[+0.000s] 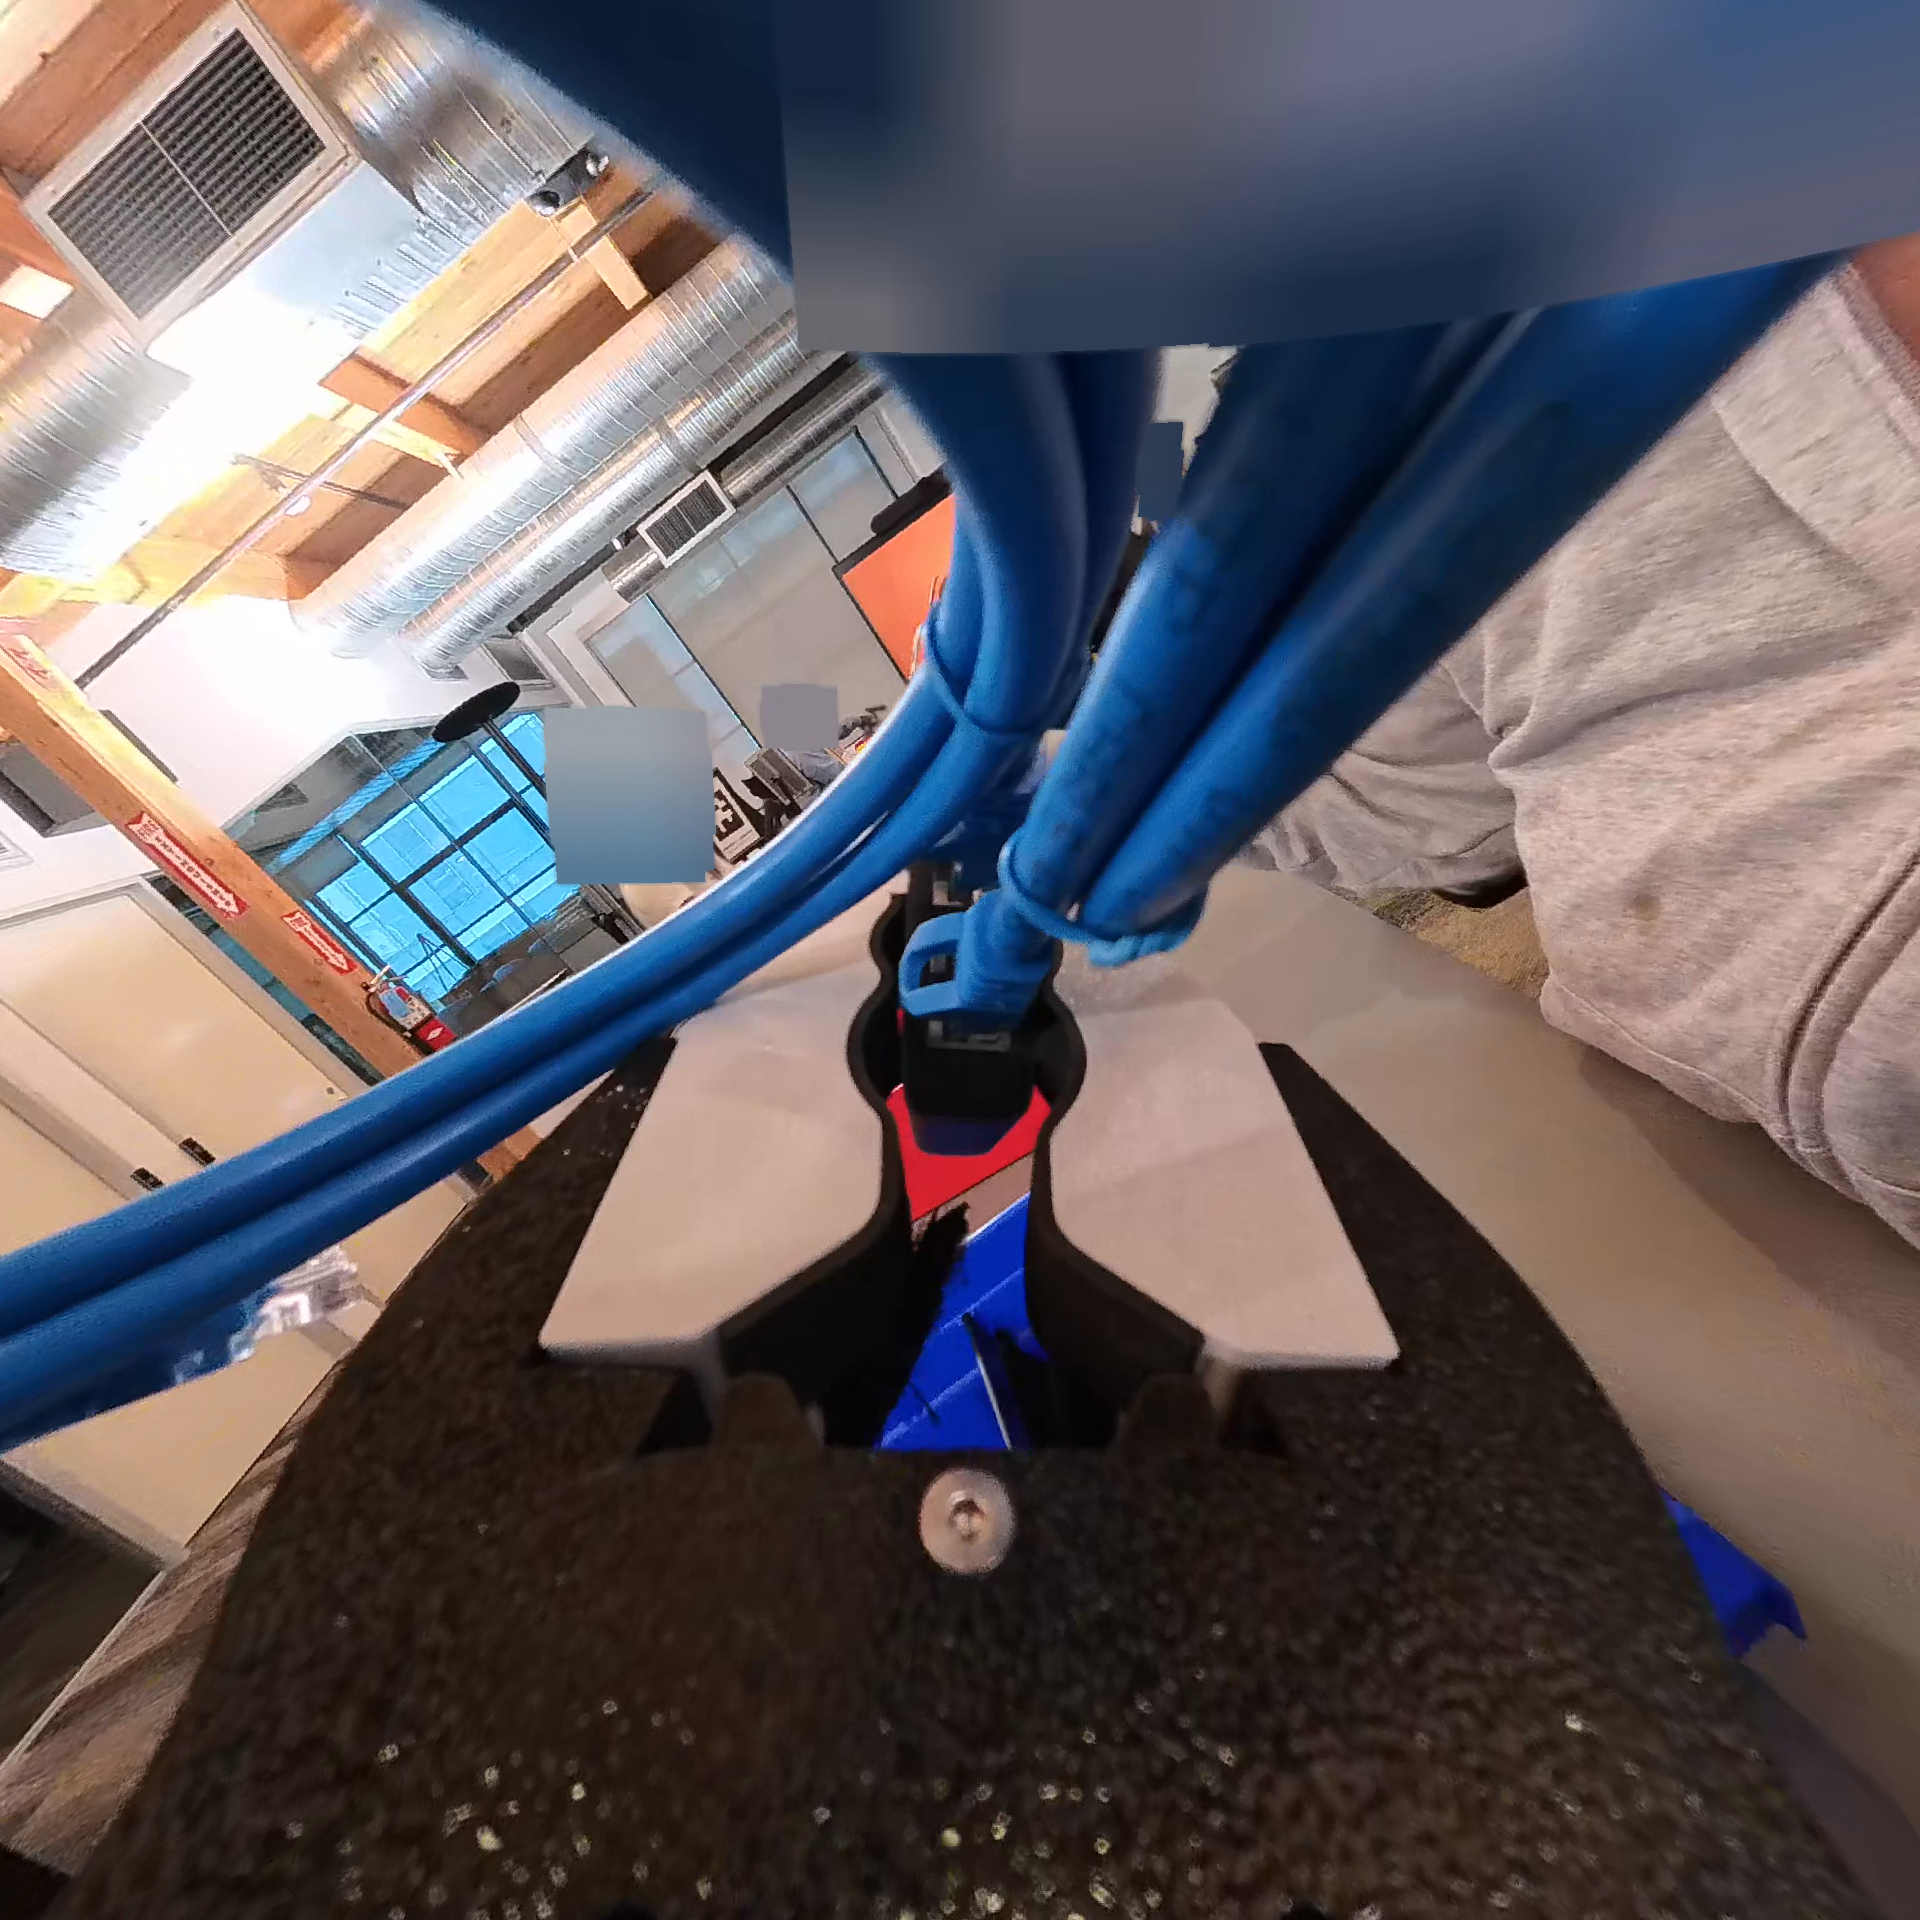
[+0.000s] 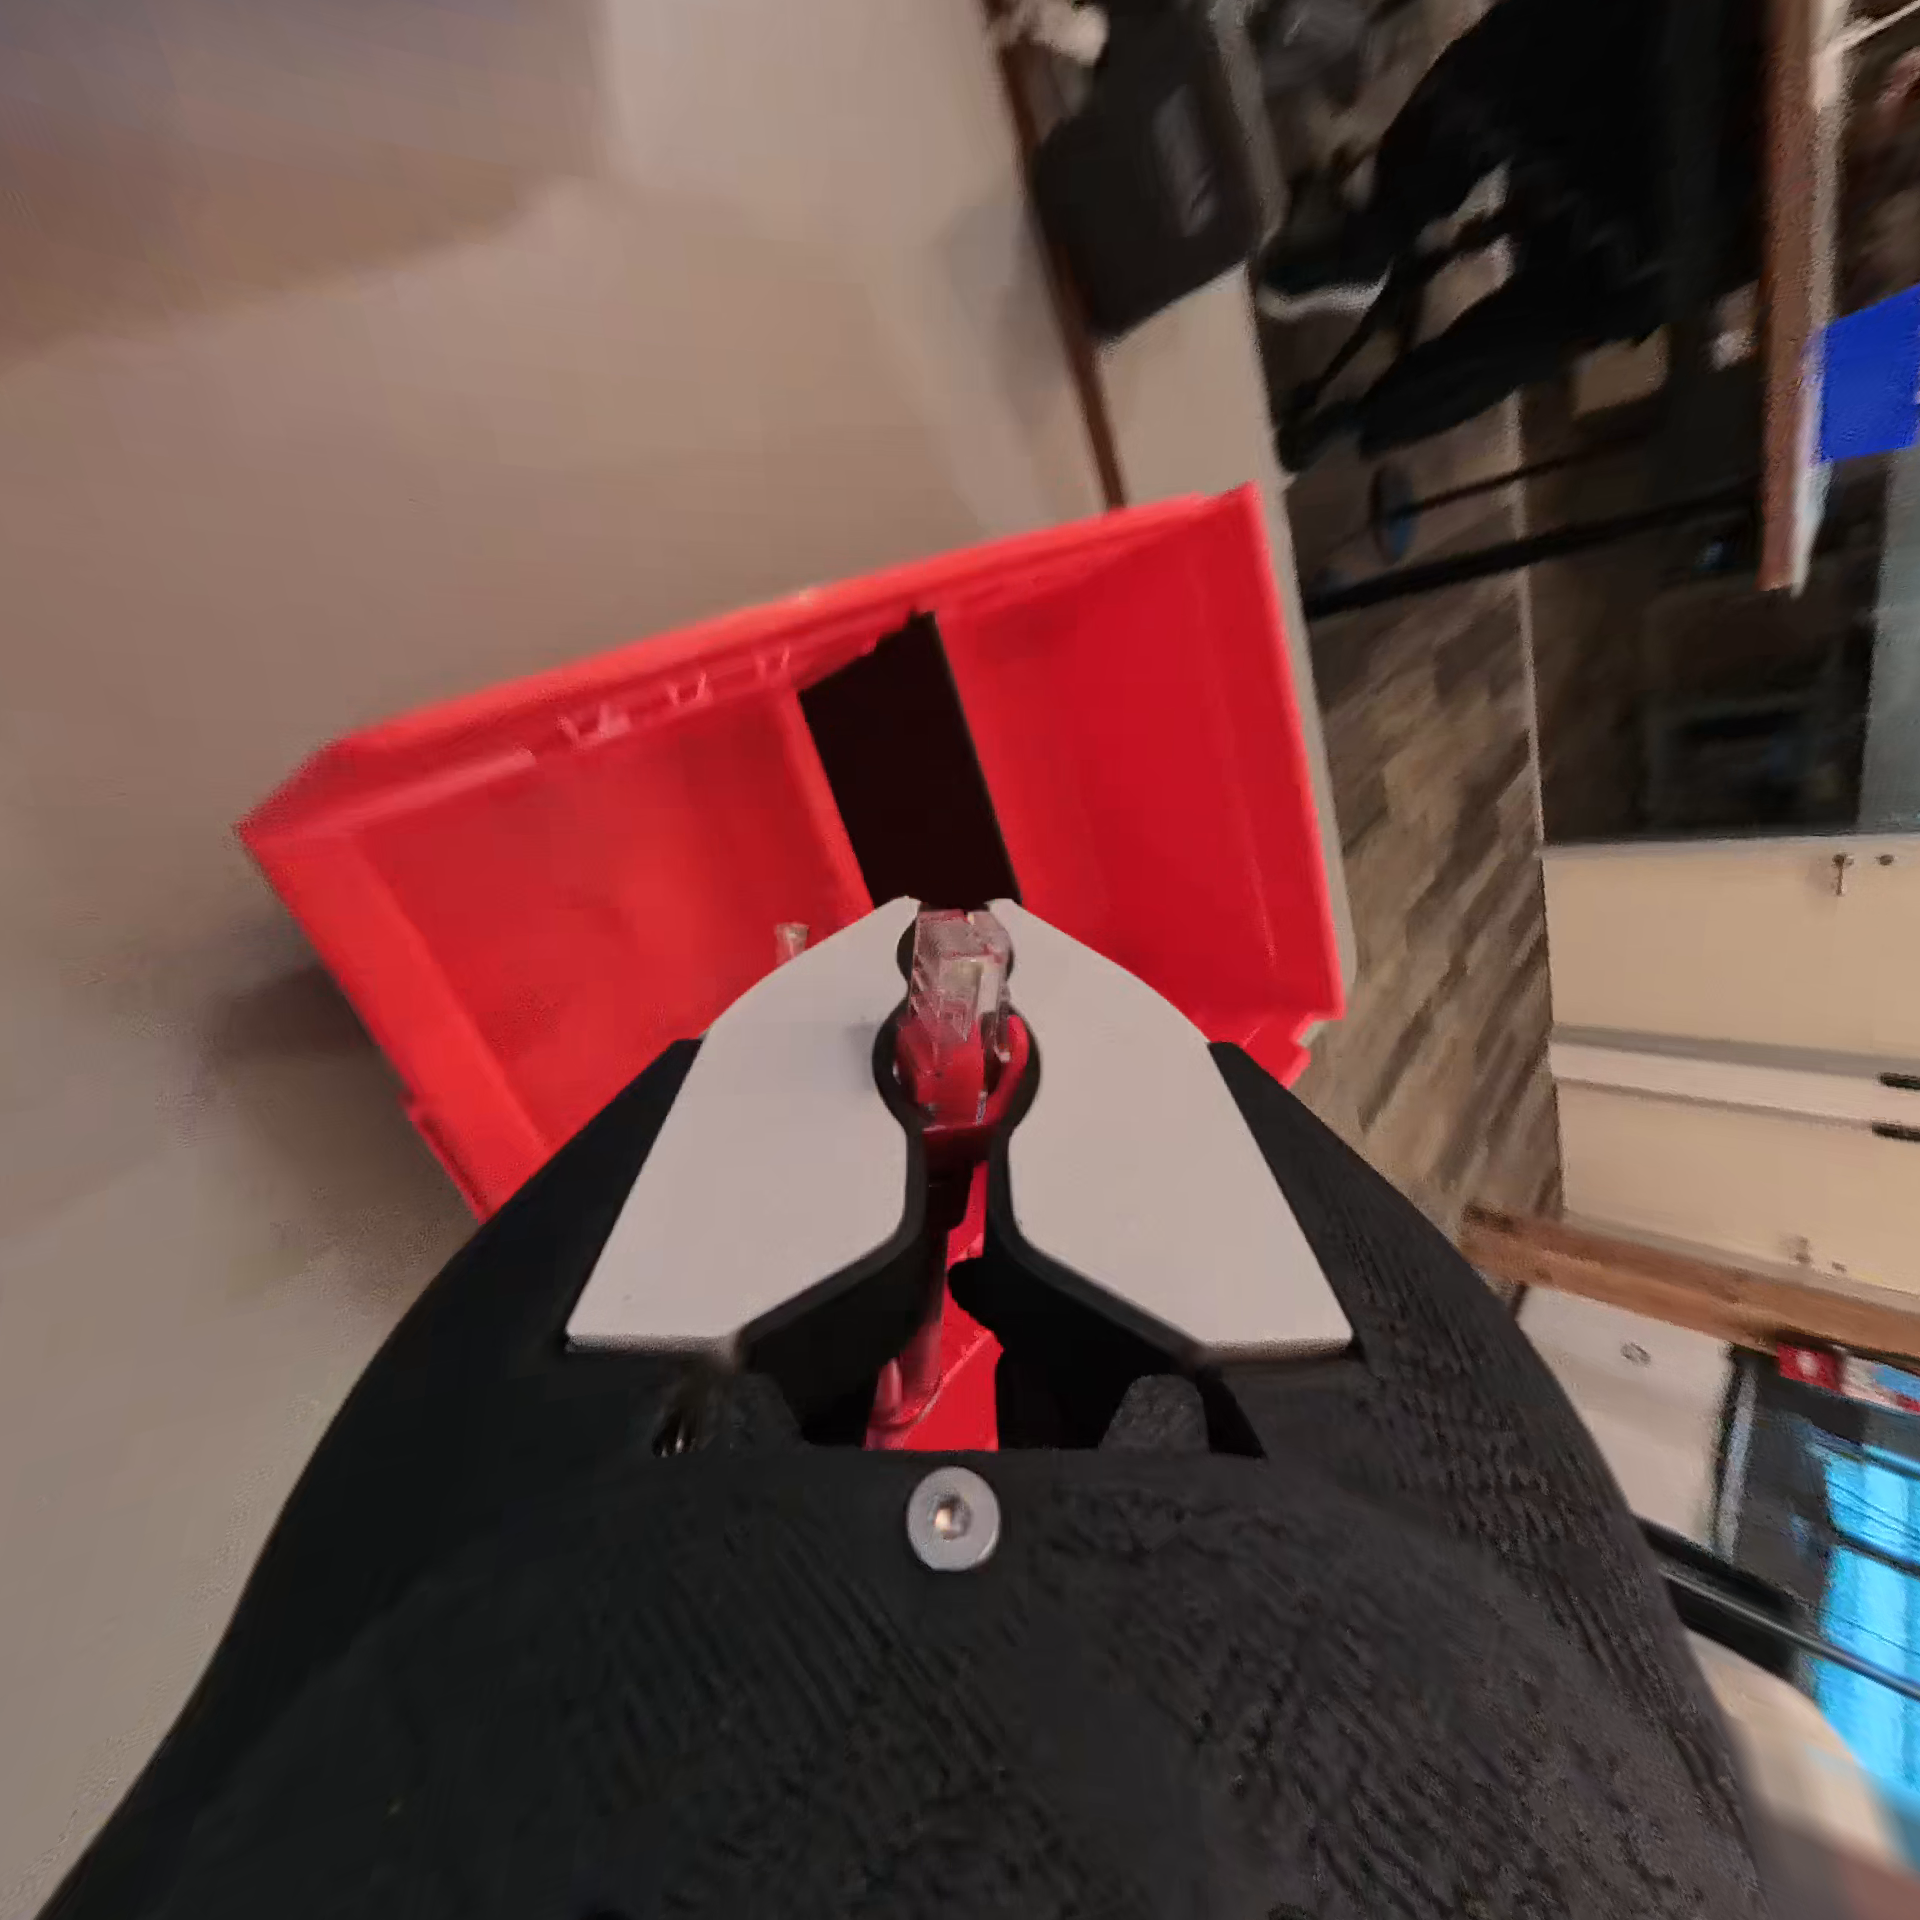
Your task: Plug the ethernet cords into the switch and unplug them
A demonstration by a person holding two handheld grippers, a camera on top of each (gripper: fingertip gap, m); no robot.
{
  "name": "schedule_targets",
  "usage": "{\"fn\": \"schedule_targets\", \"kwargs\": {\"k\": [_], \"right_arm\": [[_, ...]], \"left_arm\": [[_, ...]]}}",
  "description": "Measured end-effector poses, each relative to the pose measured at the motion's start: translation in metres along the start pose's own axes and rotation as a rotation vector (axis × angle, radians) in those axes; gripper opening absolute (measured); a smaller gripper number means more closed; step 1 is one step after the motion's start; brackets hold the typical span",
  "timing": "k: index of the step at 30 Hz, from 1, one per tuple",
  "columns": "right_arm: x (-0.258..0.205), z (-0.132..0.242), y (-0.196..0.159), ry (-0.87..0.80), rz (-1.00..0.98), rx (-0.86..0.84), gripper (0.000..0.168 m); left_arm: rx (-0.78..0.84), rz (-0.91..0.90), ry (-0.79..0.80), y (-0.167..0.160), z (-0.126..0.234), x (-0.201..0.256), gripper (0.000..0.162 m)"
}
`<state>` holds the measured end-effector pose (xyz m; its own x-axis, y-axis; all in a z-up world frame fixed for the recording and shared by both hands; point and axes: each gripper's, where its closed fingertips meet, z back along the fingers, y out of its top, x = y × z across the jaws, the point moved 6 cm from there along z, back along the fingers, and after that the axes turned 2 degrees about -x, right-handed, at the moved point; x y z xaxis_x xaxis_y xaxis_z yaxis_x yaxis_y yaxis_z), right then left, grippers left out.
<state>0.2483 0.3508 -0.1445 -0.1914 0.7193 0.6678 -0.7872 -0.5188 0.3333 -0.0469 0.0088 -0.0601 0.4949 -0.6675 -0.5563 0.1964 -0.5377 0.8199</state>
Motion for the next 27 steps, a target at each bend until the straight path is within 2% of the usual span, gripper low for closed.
{"fn": "schedule_targets", "kwargs": {"k": [4,8,11,14,17,20,21,23,24,27], "right_arm": [[-0.015,-0.037,-0.012,0.116,0.026,-0.137,0.032],[-0.008,-0.037,-0.018,0.181,-0.123,-0.237,0.057],[0.009,-0.019,-0.012,0.105,-0.171,-0.19,0.062],[0.026,0.007,0.006,-0.057,-0.162,-0.151,0.062],[0.027,0.033,0.059,-0.202,-0.122,0.046,0.061],[0.005,0.056,0.137,-0.262,-0.024,0.322,0.055],[-0.008,0.062,0.163,-0.248,0.013,0.414,0.053],[-0.039,0.07,0.209,-0.121,0.056,0.538,0.036],[-0.051,0.074,0.228,-0.079,0.071,0.581,0.036],[-0.07,0.079,0.265,-0.103,0.129,0.701,0.034]], "left_arm": [[-0.011,0.007,-0.007,-0.003,-0.004,0.0,0.02],[-0.036,0.011,0.001,-0.009,-0.006,-0.001,0.02],[-0.081,0.004,0.05,-0.016,-0.006,-0.006,0.02],[-0.114,-0.014,0.106,-0.022,-0.004,-0.011,0.02],[-0.136,-0.027,0.153,-0.026,-0.005,-0.016,0.02],[-0.195,-0.055,0.205,-0.028,-0.009,-0.019,0.02],[-0.231,-0.066,0.212,-0.029,-0.011,-0.019,0.02],[-0.318,-0.102,0.244,-0.032,-0.014,-0.019,0.02],[-0.366,-0.125,0.253,-0.033,-0.015,-0.019,0.021],[-0.523,-0.191,0.286,-0.039,-0.015,-0.02,0.021]]}}
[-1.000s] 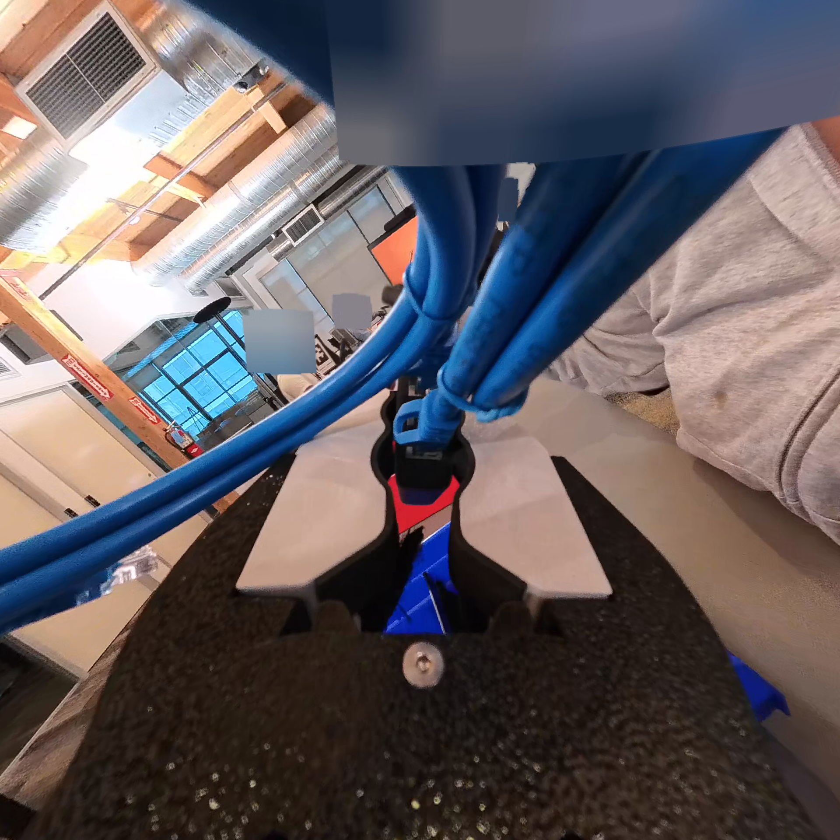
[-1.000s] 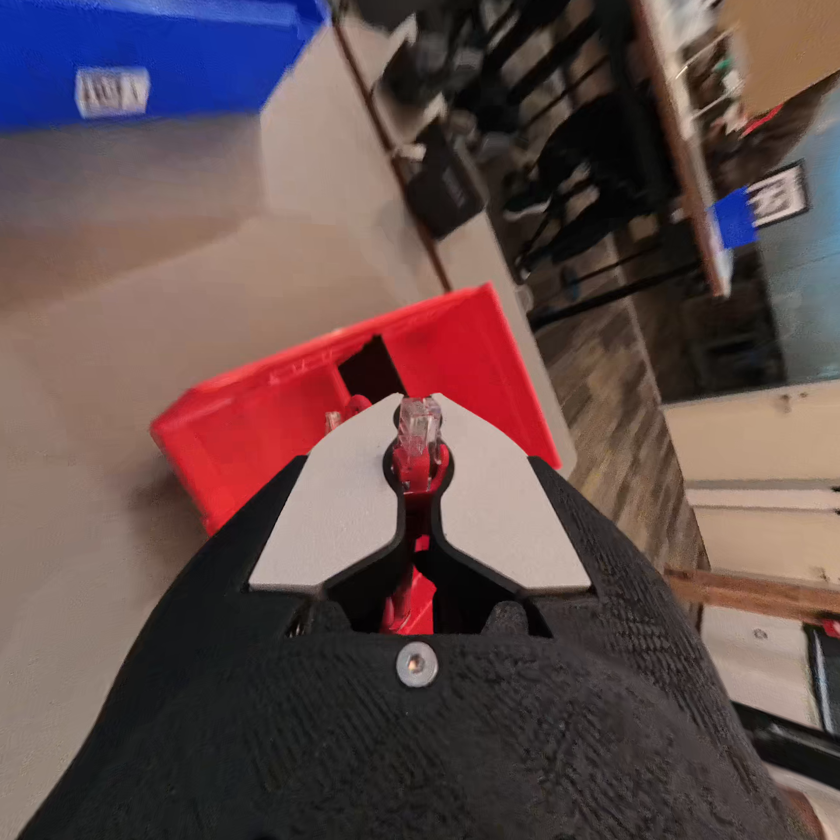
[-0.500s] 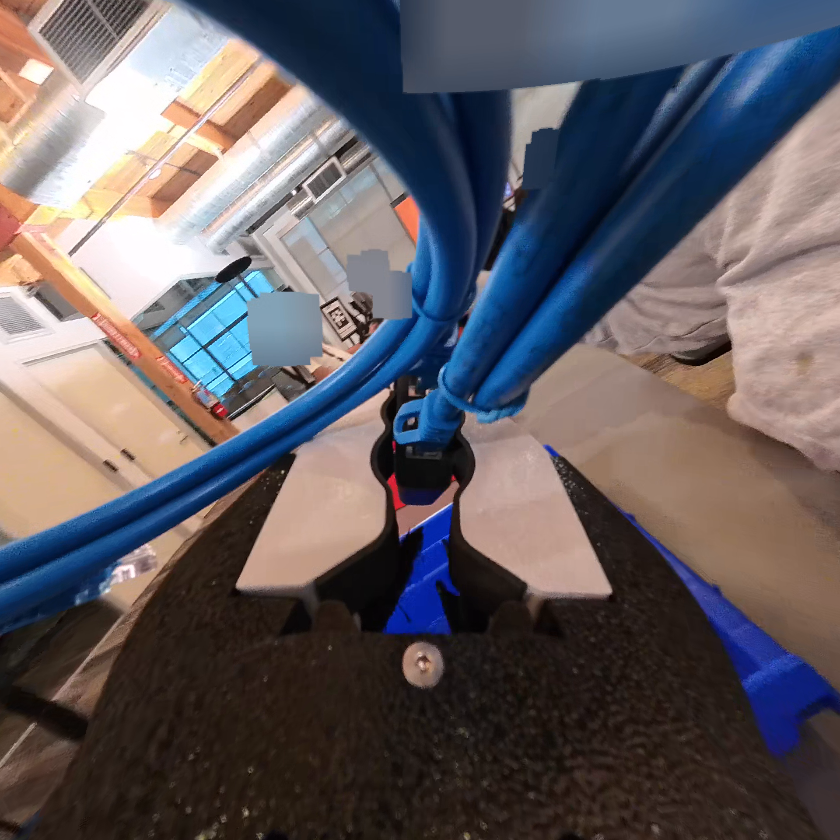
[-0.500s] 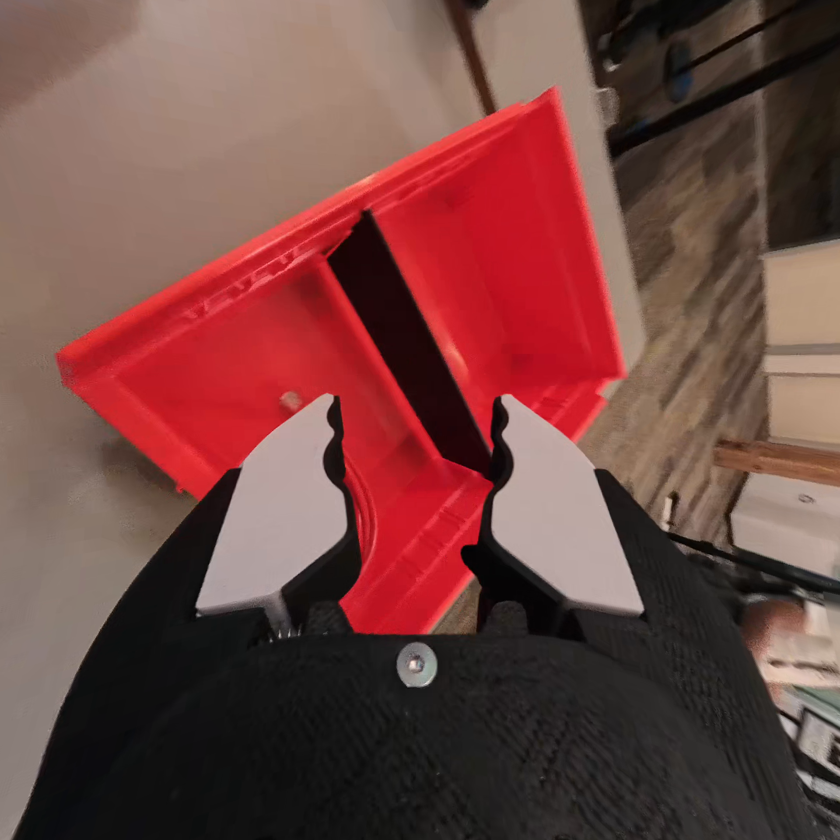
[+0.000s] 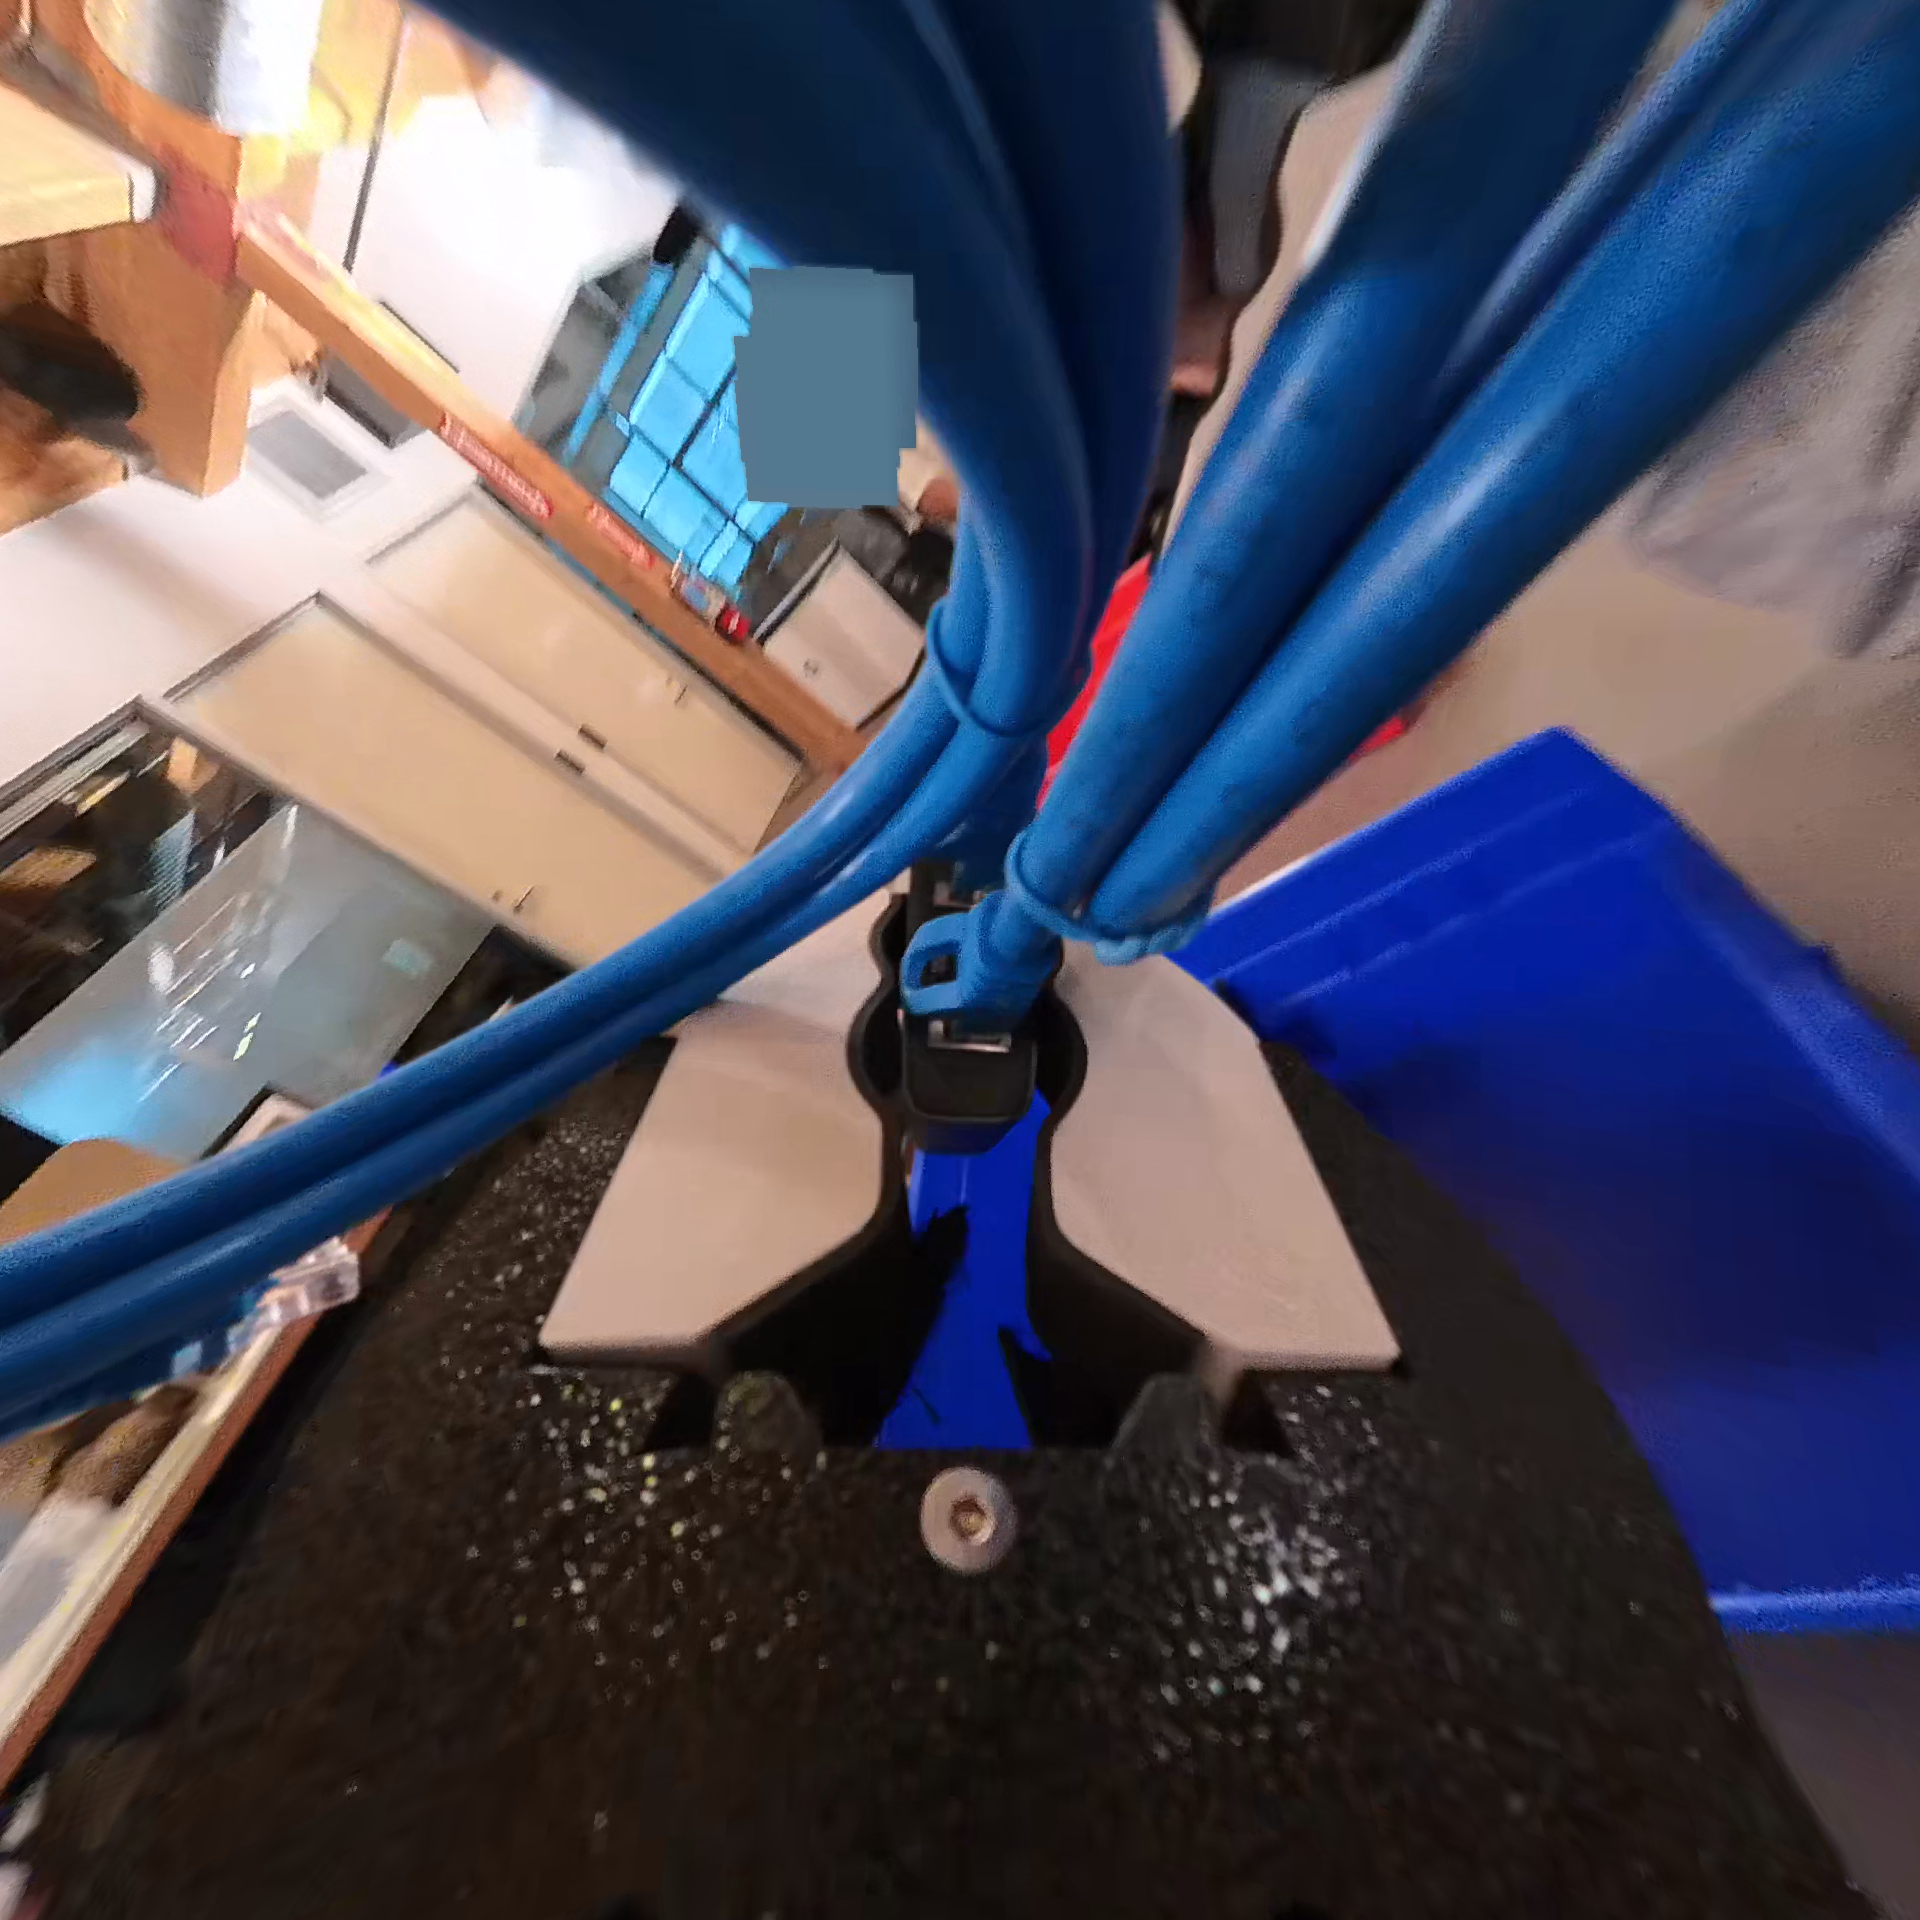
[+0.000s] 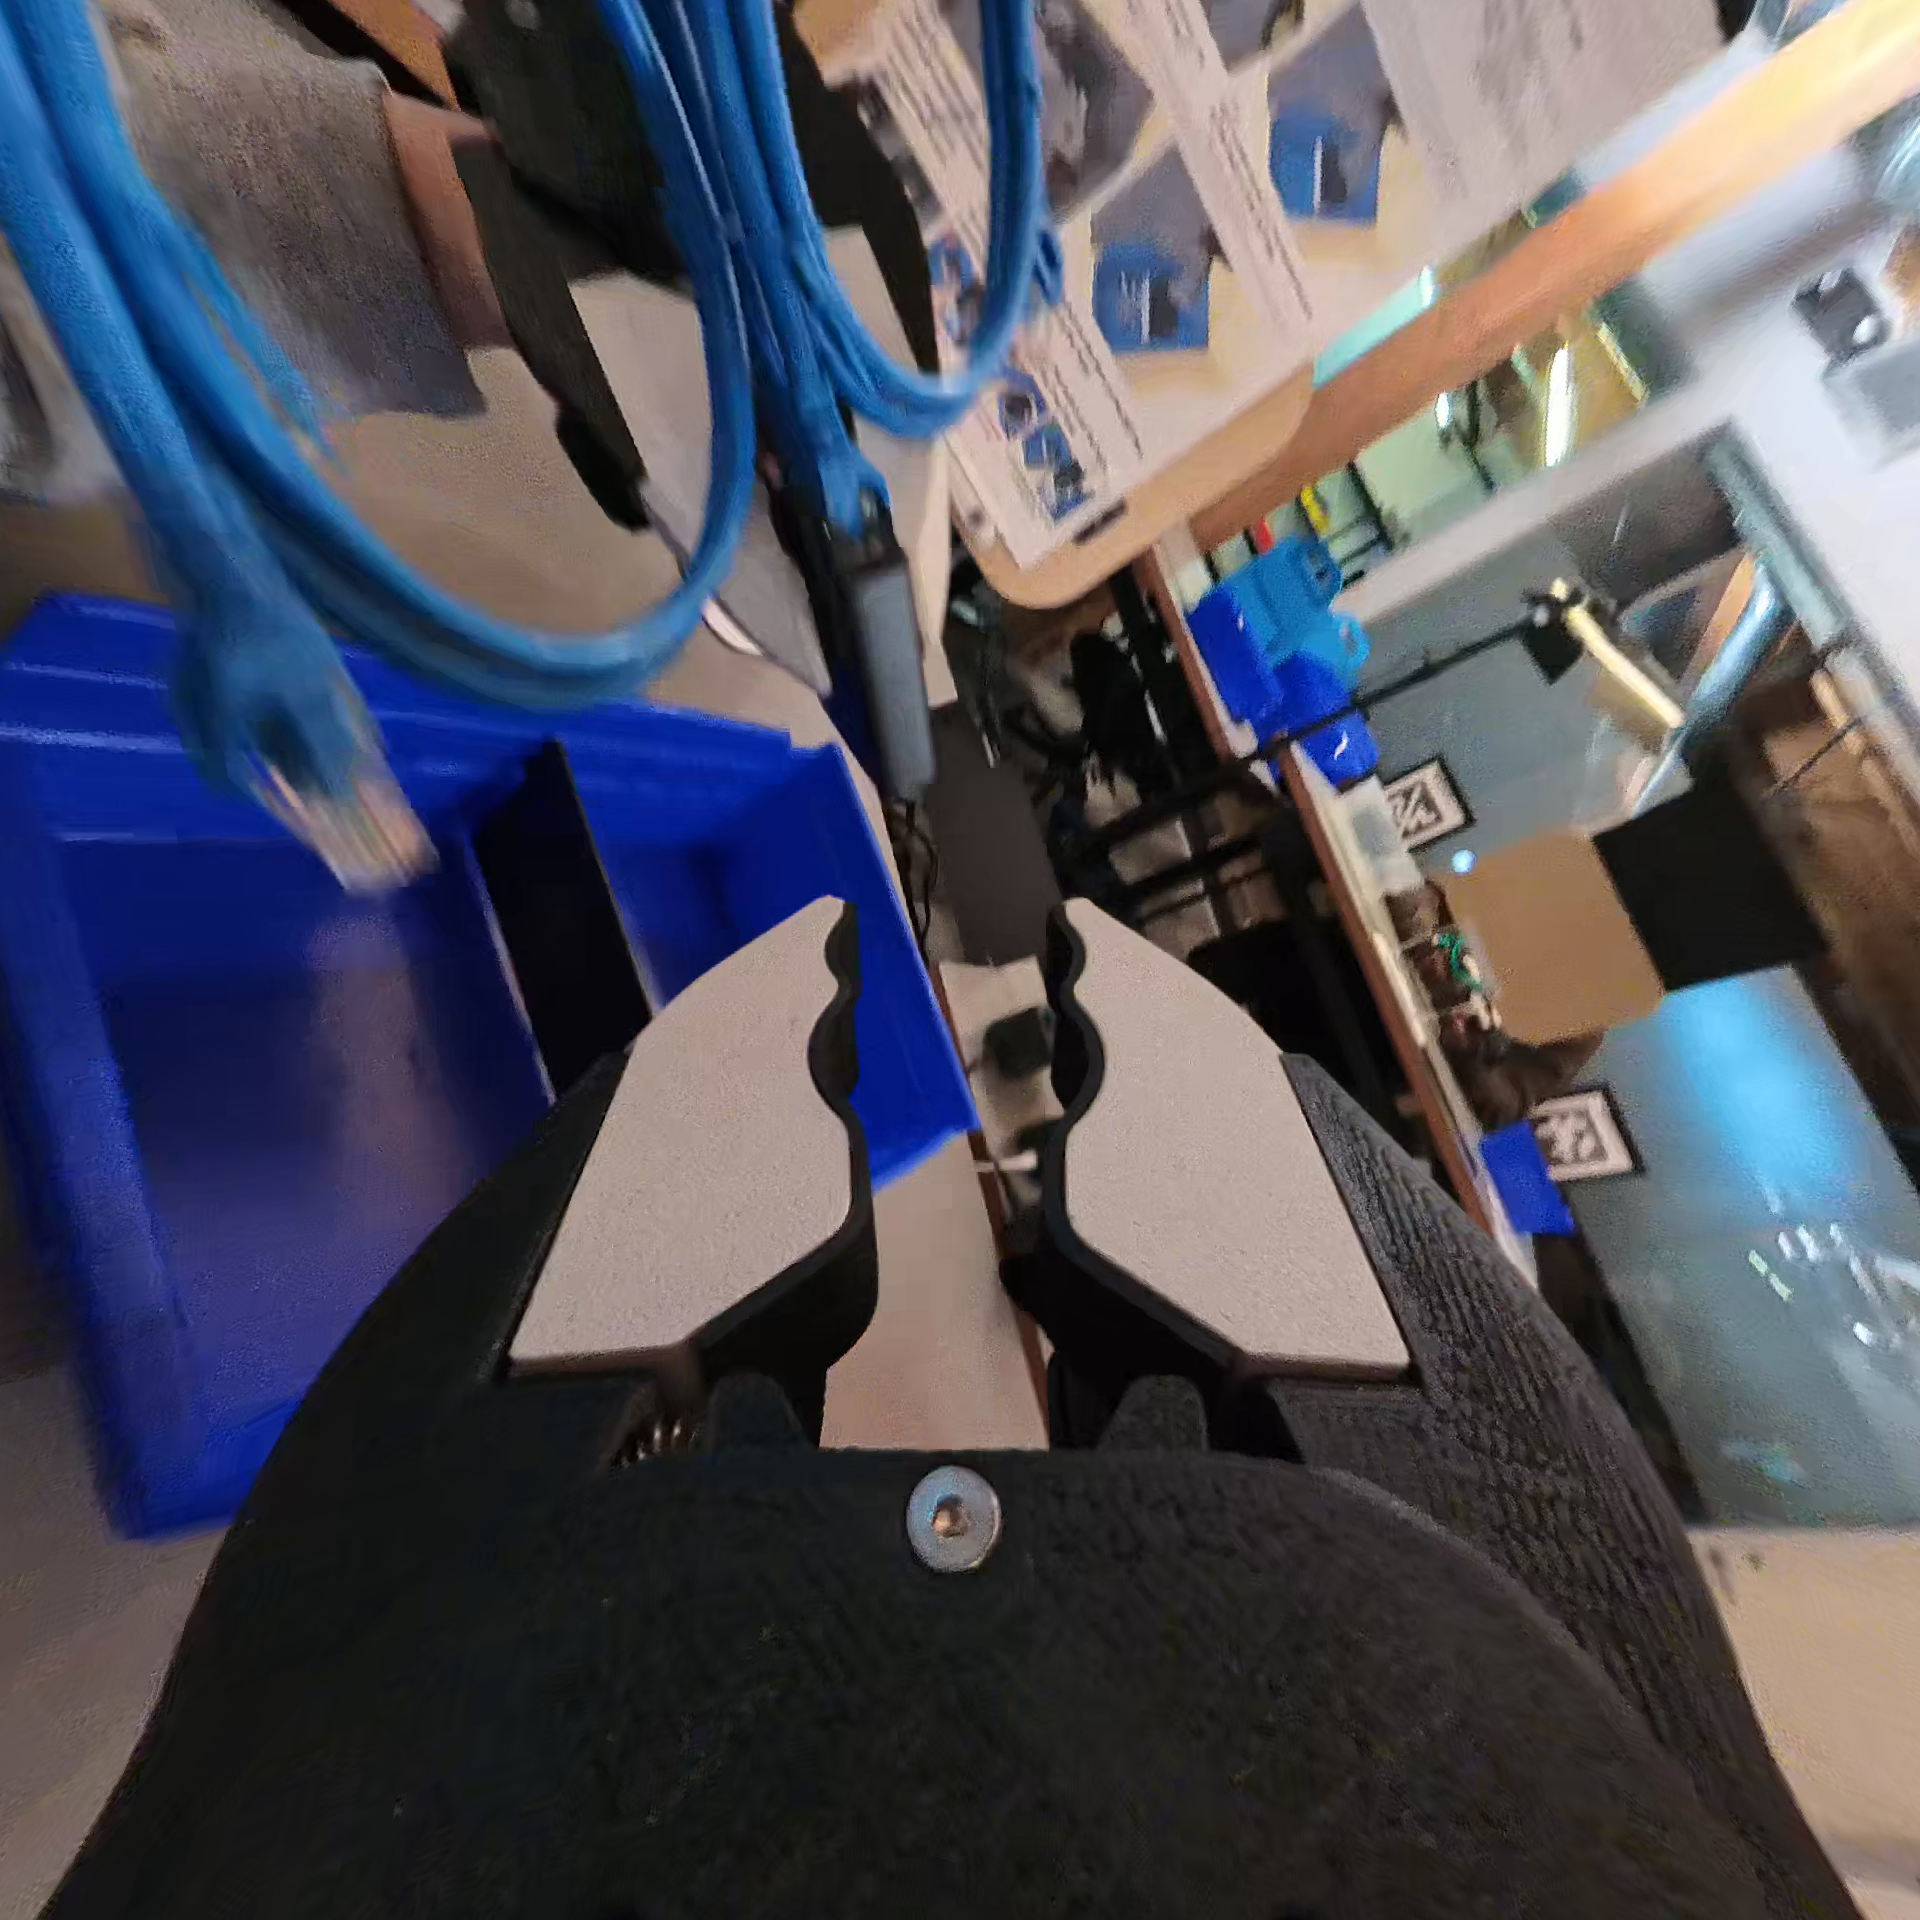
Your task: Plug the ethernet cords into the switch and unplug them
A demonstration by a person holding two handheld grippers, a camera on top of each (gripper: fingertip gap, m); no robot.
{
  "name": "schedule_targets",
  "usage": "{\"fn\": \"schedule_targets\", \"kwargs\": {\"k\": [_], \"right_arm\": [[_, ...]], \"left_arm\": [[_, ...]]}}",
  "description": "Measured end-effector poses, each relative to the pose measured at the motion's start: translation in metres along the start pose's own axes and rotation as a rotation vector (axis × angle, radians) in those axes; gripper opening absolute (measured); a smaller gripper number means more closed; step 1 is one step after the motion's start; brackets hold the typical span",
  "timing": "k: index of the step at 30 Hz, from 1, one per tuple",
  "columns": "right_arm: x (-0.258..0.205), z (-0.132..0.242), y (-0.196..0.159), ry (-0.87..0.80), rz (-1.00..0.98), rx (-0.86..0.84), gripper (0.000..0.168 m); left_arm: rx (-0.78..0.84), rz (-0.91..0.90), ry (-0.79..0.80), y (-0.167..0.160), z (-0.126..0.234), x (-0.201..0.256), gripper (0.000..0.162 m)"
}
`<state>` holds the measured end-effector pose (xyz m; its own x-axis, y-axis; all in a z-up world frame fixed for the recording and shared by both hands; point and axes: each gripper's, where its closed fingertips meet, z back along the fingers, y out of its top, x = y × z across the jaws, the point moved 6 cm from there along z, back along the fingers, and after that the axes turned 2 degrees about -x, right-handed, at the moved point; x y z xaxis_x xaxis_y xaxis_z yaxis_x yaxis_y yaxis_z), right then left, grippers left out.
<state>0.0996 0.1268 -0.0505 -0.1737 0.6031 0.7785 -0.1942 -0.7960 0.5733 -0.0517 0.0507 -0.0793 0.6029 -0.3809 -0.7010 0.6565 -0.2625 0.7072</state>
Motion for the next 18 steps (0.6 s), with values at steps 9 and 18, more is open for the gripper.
{"fn": "schedule_targets", "kwargs": {"k": [9,18], "right_arm": [[-0.018,-0.039,0.008,0.031,0.175,0.144,0.03],[-0.036,-0.052,0.019,0.085,0.249,0.229,0.027]], "left_arm": [[-0.081,-0.114,-0.008,0.003,-0.002,0.006,0.021],[-0.127,-0.141,-0.134,0.012,-0.007,0.02,0.021]]}}
